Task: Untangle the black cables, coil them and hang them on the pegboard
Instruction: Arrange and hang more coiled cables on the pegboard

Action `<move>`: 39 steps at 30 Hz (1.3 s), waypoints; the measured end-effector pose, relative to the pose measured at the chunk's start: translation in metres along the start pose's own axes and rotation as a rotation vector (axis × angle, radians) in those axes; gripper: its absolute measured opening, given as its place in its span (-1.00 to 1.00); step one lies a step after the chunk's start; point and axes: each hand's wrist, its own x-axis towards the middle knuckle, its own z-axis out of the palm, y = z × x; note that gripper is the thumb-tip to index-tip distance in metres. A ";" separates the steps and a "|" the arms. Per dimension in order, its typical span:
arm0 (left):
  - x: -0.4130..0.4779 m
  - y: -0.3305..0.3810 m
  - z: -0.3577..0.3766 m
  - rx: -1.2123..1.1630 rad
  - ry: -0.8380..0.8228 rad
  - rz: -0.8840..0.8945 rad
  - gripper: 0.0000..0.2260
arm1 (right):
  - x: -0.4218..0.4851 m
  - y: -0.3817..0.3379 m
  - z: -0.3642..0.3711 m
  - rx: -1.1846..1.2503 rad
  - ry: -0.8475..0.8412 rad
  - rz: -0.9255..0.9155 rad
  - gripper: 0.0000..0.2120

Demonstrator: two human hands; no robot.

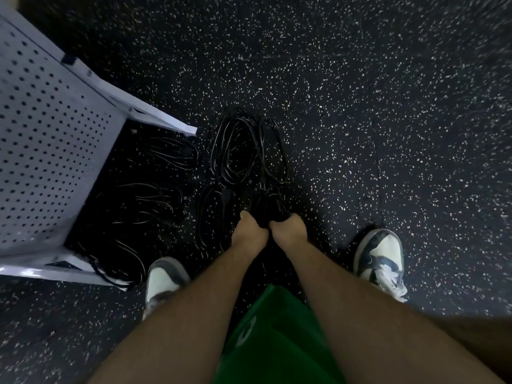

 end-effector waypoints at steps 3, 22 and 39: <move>-0.008 0.001 0.012 -0.070 -0.017 0.043 -0.68 | -0.004 0.016 -0.005 0.113 0.015 0.031 -0.64; -0.208 0.047 -0.172 -0.659 0.303 0.492 -0.86 | -0.225 -0.115 -0.132 0.316 -0.344 -0.773 -0.49; -0.425 -0.040 -0.334 -0.772 0.865 0.826 -0.61 | -0.504 -0.213 -0.077 -0.019 -0.199 -1.542 -0.63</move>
